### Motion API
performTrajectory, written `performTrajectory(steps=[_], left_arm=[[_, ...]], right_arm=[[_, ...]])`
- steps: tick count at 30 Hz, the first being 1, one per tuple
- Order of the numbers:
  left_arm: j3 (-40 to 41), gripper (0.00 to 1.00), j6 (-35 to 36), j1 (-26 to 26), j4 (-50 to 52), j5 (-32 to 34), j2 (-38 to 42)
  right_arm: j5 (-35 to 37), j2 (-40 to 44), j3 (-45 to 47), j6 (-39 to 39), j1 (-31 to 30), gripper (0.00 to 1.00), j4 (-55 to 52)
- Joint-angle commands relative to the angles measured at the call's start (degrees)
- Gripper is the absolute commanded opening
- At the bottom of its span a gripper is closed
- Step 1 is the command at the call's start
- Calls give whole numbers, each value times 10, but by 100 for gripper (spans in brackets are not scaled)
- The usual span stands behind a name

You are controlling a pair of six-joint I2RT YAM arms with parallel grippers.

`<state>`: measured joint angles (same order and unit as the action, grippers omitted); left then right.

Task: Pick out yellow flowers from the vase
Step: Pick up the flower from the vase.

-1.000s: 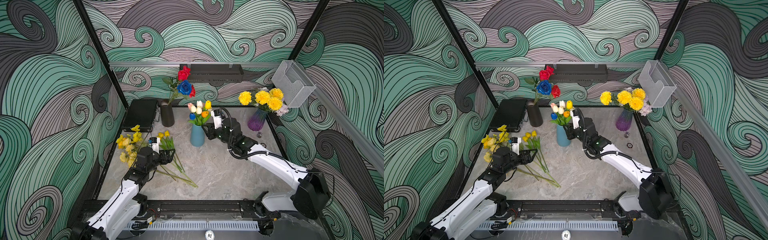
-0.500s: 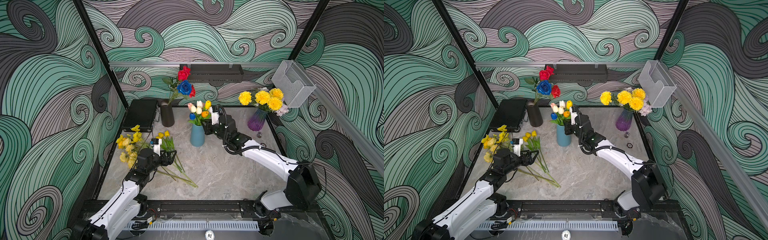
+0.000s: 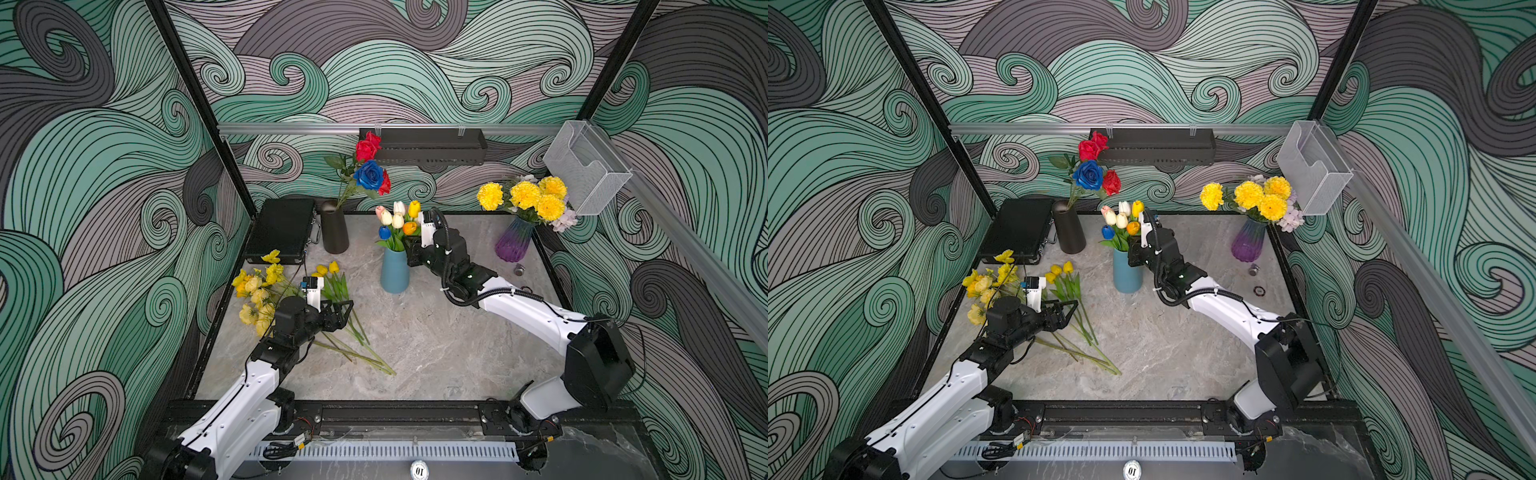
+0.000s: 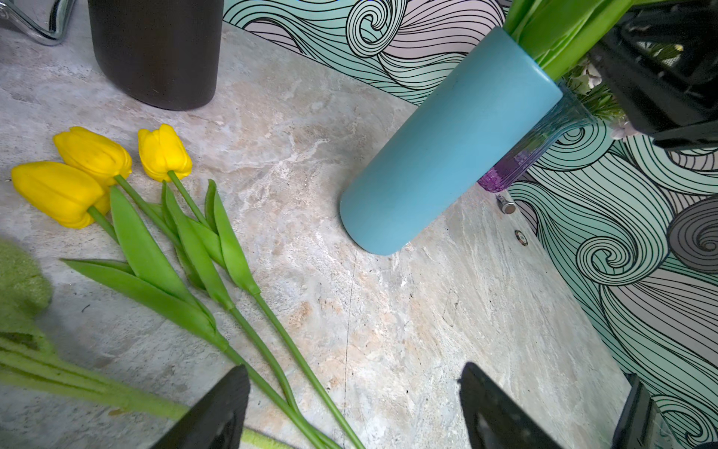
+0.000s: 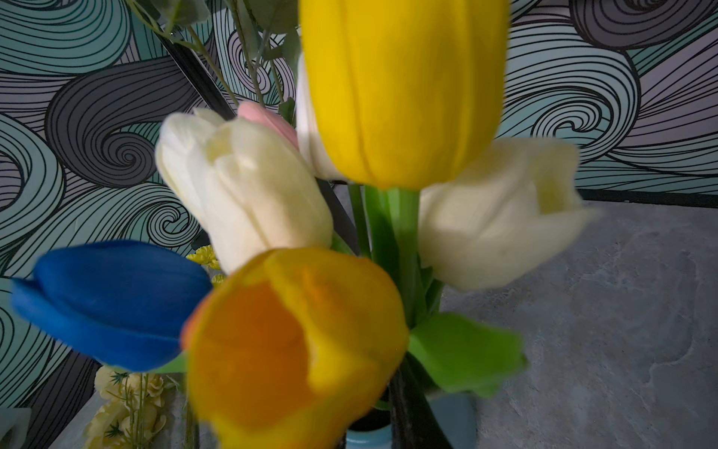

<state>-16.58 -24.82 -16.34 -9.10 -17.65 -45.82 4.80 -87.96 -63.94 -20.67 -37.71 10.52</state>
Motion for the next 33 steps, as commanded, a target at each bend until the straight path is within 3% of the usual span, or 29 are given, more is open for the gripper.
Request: performTrajectory(steps=[1, 24, 33], left_arm=[[-6, 84, 9, 1, -16, -5, -5], [-4, 84, 9, 1, -16, -1, -6], [-5, 84, 10, 1, -15, 0, -7]], right_arm=[[16, -3, -17, -9, -2, 21, 15], [4, 8, -26, 9, -2, 3, 16], [-13, 30, -25, 13, -2, 3, -1]])
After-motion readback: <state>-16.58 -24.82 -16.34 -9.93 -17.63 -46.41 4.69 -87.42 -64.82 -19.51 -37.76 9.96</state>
